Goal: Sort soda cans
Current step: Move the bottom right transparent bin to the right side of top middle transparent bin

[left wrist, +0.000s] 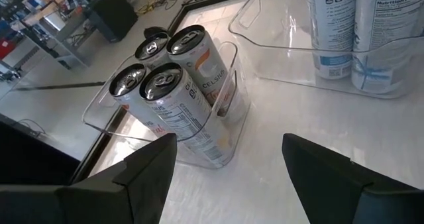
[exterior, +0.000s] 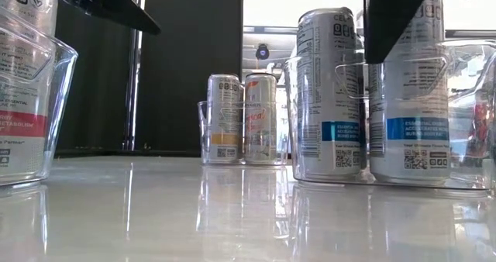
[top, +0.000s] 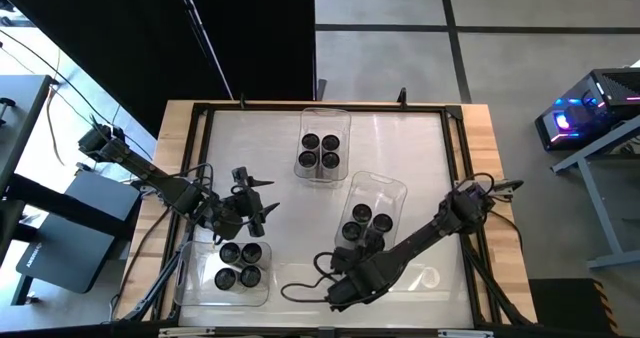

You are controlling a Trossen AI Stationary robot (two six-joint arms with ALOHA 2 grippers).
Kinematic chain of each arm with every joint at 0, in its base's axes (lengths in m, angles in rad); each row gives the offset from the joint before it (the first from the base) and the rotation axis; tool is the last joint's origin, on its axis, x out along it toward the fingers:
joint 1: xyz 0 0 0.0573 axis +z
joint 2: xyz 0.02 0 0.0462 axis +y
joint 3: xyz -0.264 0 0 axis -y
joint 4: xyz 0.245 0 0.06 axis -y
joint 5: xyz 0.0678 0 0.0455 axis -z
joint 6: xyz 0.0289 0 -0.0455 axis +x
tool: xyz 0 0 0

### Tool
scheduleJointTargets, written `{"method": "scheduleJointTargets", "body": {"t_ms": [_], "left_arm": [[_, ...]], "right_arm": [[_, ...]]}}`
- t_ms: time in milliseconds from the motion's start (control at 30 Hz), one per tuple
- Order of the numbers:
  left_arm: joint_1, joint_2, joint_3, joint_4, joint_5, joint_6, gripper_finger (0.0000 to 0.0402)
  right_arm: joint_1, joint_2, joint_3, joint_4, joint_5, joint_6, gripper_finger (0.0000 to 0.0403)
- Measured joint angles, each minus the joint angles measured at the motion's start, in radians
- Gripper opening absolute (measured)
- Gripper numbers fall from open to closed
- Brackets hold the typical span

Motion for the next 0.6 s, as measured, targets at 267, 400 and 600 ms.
{"method": "scheduleJointTargets", "body": {"t_ms": [267, 400, 600], "left_arm": [[0.000, 0.000, 0.000, 0.000, 0.000, -0.001, 0.0268], [0.000, 0.000, 0.000, 0.000, 0.000, -0.001, 0.0268], [0.000, 0.000, 0.000, 0.000, 0.000, -0.001, 0.0268]], "right_arm": [[0.020, 0.003, -0.001, -0.060, 0.043, -0.054, 0.0008], [0.022, 0.004, -0.002, -0.081, 0.049, -0.101, 0.0003], [0.016, -0.010, -0.036, -0.082, 0.074, -0.174, 0.0002]]}}
